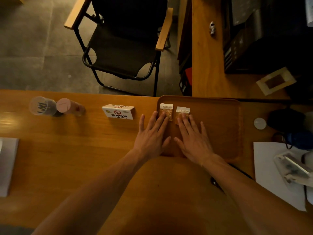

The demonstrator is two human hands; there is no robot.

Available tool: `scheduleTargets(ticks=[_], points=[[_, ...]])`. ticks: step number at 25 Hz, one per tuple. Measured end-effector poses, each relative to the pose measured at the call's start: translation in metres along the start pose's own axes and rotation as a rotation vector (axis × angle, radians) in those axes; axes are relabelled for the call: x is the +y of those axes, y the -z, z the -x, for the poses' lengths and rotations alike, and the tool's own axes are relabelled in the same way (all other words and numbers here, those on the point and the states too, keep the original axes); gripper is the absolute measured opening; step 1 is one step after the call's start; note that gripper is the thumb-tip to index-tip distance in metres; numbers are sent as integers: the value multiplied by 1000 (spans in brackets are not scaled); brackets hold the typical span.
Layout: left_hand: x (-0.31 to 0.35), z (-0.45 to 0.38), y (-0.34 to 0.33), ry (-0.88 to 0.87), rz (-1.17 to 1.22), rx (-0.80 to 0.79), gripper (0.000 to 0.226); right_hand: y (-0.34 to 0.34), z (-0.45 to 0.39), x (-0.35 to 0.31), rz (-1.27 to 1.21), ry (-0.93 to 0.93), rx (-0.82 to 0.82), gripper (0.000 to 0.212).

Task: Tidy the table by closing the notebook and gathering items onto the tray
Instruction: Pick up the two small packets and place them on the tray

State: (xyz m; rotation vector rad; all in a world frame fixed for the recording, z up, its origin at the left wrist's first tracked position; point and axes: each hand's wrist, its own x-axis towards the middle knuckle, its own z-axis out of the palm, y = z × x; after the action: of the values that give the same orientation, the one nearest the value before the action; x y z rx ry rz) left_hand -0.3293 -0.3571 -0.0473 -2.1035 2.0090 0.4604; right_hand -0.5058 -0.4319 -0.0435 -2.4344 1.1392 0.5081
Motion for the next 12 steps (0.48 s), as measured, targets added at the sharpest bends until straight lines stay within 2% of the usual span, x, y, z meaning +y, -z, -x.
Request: scheduleTargets(ticks=[12], points=[[-6, -18, 8, -13, -11, 10, 75, 22, -25, 9, -7, 10, -21, 74]])
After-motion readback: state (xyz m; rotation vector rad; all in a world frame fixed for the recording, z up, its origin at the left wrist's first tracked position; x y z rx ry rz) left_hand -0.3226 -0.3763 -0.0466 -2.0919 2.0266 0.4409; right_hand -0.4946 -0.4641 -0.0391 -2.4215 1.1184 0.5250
